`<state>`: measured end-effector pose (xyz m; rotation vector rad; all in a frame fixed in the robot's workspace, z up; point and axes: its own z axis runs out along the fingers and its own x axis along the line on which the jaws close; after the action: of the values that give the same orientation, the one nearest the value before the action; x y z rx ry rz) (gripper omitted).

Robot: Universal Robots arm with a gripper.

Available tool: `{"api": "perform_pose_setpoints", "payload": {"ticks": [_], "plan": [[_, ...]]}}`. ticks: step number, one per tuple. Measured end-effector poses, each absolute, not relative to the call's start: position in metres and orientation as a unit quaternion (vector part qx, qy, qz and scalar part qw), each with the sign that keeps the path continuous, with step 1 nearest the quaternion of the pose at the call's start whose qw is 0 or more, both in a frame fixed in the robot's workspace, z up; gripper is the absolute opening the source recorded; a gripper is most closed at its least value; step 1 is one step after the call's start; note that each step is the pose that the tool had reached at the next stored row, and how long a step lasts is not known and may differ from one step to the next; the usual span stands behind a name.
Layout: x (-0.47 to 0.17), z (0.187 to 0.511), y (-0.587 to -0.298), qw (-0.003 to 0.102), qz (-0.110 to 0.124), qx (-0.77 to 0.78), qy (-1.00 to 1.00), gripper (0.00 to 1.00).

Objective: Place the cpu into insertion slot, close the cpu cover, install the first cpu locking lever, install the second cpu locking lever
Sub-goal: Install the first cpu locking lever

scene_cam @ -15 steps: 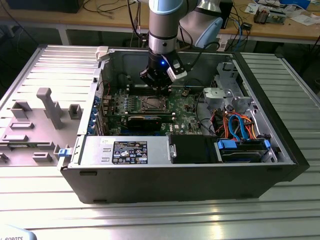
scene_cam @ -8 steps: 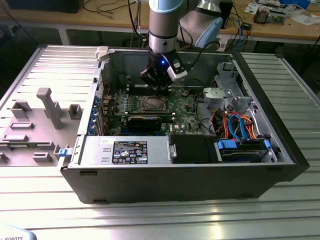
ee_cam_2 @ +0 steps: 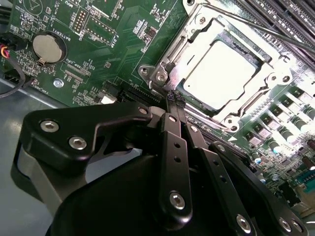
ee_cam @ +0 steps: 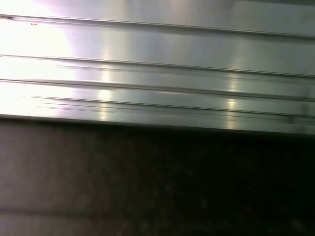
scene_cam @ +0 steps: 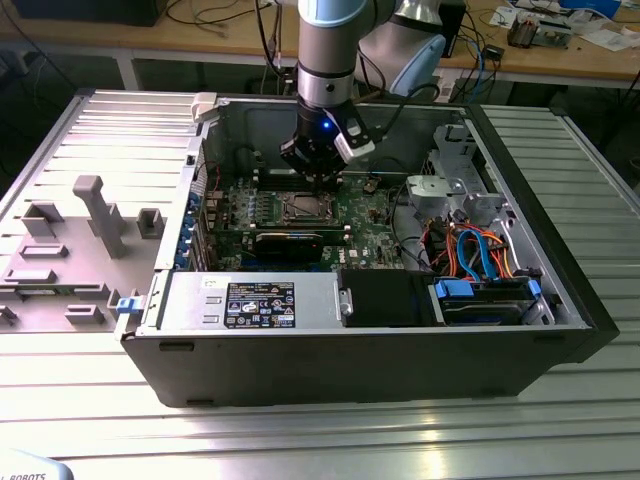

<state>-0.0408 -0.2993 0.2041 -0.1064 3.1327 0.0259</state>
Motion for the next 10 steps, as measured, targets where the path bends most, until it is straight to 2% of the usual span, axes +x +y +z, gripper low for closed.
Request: {"api": "perform_pose_setpoints", "payload": {"ticks": [10], "plan": [[-0.0404, 0.2027, -0.2993, 0.002, 0.013, -0.034, 0.999, 0.11]]}}
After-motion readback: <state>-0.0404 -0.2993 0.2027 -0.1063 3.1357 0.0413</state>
